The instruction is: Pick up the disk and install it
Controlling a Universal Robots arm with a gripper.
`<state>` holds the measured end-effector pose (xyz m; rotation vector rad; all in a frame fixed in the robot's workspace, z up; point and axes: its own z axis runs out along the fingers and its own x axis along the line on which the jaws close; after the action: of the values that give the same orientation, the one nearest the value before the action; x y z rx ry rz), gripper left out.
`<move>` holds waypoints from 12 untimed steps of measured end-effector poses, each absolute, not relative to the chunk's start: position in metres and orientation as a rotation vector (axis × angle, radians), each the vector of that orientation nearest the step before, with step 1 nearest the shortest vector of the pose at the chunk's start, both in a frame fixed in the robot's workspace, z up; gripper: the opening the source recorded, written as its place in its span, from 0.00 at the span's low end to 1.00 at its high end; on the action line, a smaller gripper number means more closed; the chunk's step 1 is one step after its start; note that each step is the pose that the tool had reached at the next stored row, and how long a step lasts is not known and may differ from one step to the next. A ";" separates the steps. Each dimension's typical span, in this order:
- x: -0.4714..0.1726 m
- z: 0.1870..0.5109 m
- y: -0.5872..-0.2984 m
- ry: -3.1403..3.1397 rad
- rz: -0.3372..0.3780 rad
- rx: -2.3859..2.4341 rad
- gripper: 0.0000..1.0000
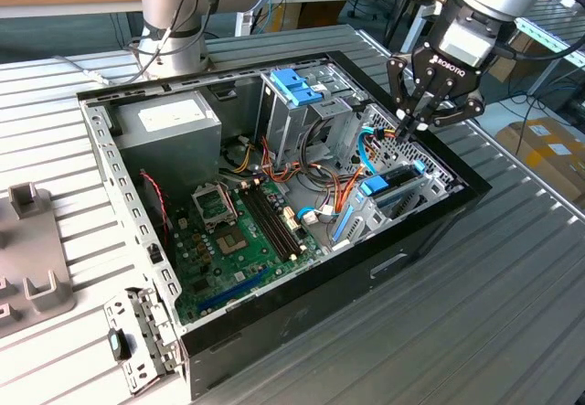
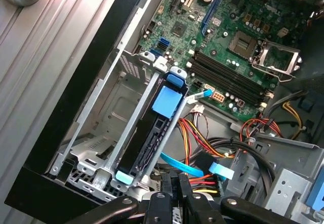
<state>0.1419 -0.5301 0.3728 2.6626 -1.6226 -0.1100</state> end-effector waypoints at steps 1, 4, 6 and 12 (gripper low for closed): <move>0.142 0.373 -0.530 -1.629 -0.110 2.659 0.18; 0.142 0.373 -0.530 -1.658 -0.110 2.642 0.18; 0.142 0.373 -0.530 -1.671 -0.111 2.634 0.18; 0.142 0.373 -0.530 -1.723 -0.111 2.602 0.18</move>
<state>0.1419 -0.5301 0.3728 2.6020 -1.7229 -0.1113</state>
